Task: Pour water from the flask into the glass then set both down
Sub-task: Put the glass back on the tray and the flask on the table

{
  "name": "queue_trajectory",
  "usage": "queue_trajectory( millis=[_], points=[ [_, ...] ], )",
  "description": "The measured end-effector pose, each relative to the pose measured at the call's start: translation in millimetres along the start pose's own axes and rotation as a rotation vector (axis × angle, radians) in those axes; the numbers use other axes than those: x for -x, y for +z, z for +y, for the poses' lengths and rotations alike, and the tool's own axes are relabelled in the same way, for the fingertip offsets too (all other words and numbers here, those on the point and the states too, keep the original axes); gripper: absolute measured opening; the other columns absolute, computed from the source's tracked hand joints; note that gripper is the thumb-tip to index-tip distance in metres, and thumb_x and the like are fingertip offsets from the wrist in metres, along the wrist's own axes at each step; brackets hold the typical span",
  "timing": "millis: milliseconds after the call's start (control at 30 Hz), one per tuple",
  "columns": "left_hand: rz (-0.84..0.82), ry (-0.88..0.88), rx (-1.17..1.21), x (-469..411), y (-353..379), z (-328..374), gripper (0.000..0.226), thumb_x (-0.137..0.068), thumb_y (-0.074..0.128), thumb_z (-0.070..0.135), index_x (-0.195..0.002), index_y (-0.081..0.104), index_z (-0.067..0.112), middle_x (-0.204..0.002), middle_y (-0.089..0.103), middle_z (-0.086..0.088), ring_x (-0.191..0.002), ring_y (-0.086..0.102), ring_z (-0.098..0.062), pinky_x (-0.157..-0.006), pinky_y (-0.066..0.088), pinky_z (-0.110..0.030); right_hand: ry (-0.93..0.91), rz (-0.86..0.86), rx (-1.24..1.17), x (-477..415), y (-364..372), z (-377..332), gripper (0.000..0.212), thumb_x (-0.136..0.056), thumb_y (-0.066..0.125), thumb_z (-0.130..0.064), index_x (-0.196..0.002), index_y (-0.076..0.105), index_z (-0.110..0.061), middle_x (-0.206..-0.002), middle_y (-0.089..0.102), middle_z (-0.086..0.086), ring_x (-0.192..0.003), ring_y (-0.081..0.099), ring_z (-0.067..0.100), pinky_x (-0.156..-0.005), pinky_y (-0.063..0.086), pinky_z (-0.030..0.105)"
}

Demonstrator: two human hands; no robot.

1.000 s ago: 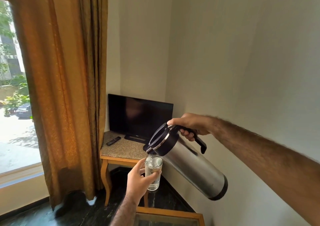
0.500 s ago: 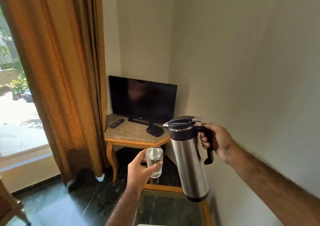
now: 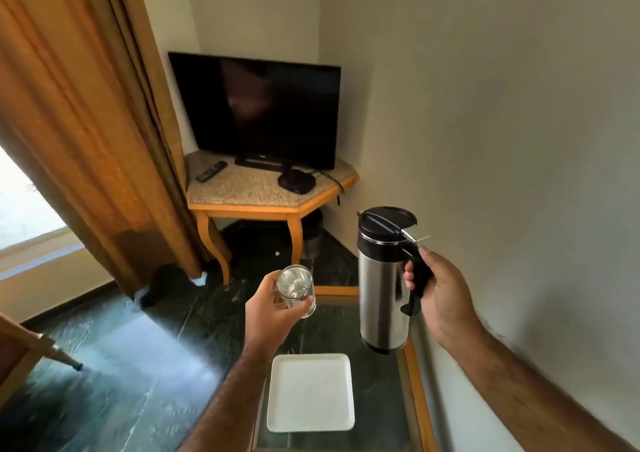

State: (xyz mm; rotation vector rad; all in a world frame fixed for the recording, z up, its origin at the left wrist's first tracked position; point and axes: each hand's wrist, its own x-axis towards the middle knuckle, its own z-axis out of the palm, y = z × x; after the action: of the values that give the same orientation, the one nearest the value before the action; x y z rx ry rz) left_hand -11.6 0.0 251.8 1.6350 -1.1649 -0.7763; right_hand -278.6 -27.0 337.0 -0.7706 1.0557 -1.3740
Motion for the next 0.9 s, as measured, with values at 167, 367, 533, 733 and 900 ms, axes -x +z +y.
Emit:
queue_trajectory(
  millis=[167,367,533,733,900],
  points=[
    [-0.058,-0.079,0.010,10.3,23.0,-45.0,0.058,-0.069,0.098,0.020,-0.118,0.067,0.025,-0.107,0.074,0.013,-0.094,0.068,0.016,-0.073,0.061,-0.013,0.014,0.063,-0.057,-2.2,-33.1,45.2,0.025,-0.107,0.051,-0.019,-0.091,0.068,-0.011,-0.068,0.061,0.003,-0.064,0.054,0.016,-0.059,0.048,0.025],
    [-0.098,-0.181,-0.013,18.6,64.7,-125.9,0.060,-0.065,0.099,0.025,-0.116,0.068,0.032,-0.107,0.078,0.006,-0.096,0.076,-0.008,-0.082,0.066,-0.030,0.031,0.171,-0.097,-10.6,-77.6,116.8,0.025,-0.107,0.046,-0.017,-0.096,0.068,-0.014,-0.064,0.061,-0.002,-0.064,0.054,0.014,-0.059,0.044,0.026],
    [-0.120,-0.191,-0.028,29.3,98.9,-188.5,0.061,-0.068,0.096,0.010,-0.117,0.065,0.029,-0.112,0.073,0.005,-0.103,0.072,-0.013,-0.073,0.061,-0.012,0.049,0.212,-0.107,-17.0,-116.8,179.5,0.017,-0.091,0.055,-0.027,-0.092,0.070,-0.020,-0.069,0.060,0.000,-0.066,0.055,0.013,-0.059,0.043,0.026],
    [-0.119,-0.229,-0.024,34.5,126.8,-260.2,0.059,-0.069,0.094,-0.001,-0.115,0.065,0.024,-0.112,0.072,-0.004,-0.100,0.070,-0.013,-0.072,0.059,-0.011,0.074,0.281,-0.101,-17.8,-153.3,249.2,0.034,-0.100,0.047,-0.019,-0.084,0.076,-0.026,-0.065,0.061,-0.004,-0.063,0.054,0.012,-0.057,0.043,0.025],
    [-0.143,-0.264,-0.033,35.8,146.6,-310.6,0.062,-0.069,0.095,0.002,-0.113,0.066,0.034,-0.116,0.072,0.002,-0.111,0.070,-0.016,-0.081,0.064,-0.025,0.083,0.322,-0.130,-25.8,-175.0,294.1,0.044,-0.100,0.045,-0.015,-0.074,0.079,-0.027,-0.066,0.062,-0.003,-0.063,0.051,0.016,-0.058,0.039,0.028]
  ],
)
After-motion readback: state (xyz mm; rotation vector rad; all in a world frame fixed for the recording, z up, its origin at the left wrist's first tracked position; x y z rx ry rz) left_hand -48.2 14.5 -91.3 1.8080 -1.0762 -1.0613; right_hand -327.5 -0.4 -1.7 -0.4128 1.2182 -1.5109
